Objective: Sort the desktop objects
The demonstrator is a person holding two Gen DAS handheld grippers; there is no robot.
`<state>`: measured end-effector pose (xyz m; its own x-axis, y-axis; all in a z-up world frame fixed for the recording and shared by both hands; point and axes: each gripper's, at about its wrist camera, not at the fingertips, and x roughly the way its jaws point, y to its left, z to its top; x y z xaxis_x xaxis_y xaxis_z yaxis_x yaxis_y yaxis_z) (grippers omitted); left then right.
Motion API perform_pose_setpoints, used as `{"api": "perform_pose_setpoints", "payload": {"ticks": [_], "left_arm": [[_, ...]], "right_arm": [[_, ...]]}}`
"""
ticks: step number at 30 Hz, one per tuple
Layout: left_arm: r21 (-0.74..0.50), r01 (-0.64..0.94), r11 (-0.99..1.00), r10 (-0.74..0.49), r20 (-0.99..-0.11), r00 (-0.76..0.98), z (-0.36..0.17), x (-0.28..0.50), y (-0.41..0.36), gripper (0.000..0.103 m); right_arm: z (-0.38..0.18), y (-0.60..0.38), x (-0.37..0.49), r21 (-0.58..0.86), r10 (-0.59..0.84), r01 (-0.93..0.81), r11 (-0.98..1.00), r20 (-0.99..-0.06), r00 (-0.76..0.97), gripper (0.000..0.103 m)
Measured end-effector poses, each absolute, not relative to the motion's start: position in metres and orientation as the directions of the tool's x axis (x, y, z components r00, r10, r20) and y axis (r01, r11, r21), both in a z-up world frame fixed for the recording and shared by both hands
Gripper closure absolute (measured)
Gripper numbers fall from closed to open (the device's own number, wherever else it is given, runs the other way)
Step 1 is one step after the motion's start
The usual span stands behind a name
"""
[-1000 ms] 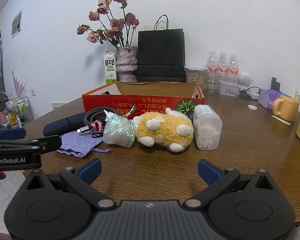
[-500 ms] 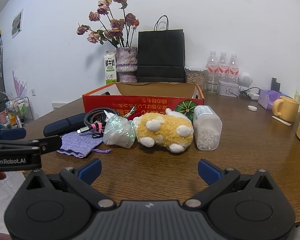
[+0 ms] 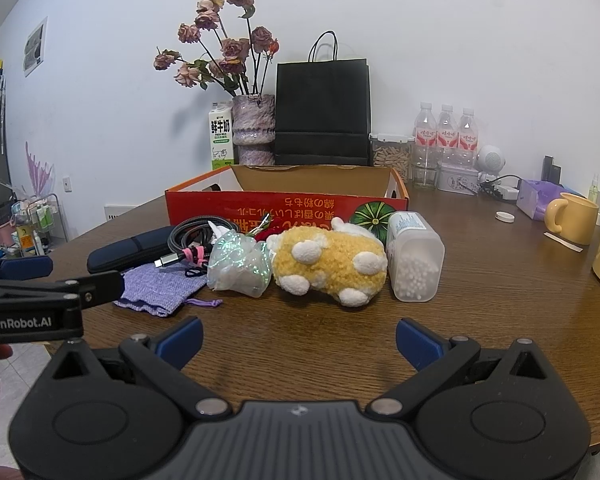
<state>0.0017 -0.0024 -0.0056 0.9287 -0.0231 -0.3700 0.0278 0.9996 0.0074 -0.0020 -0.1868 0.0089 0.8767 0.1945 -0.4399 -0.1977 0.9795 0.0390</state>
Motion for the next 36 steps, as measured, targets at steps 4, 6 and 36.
{"api": "perform_pose_setpoints", "payload": {"ticks": [4, 6, 36], "left_arm": [[0.008, 0.031, 0.999, -0.026, -0.373, 0.928, -0.005, 0.002, -0.003, 0.000], [0.009, 0.034, 0.999, -0.029, -0.376, 0.926, -0.006, 0.002, -0.003, 0.000], [0.175, 0.042, 0.984, 0.053, -0.505, 0.862, -0.010, 0.115, 0.050, 0.000]], "right_arm": [[0.009, -0.187, -0.002, 0.040, 0.196, -0.199, 0.979, -0.441, 0.876, 0.000], [0.008, -0.186, -0.001, 0.041, 0.197, -0.200, 0.979, -0.443, 0.874, 0.000], [0.004, -0.184, 0.107, 0.055, 0.136, -0.126, 0.991, -0.505, 0.852, 0.000]]}}
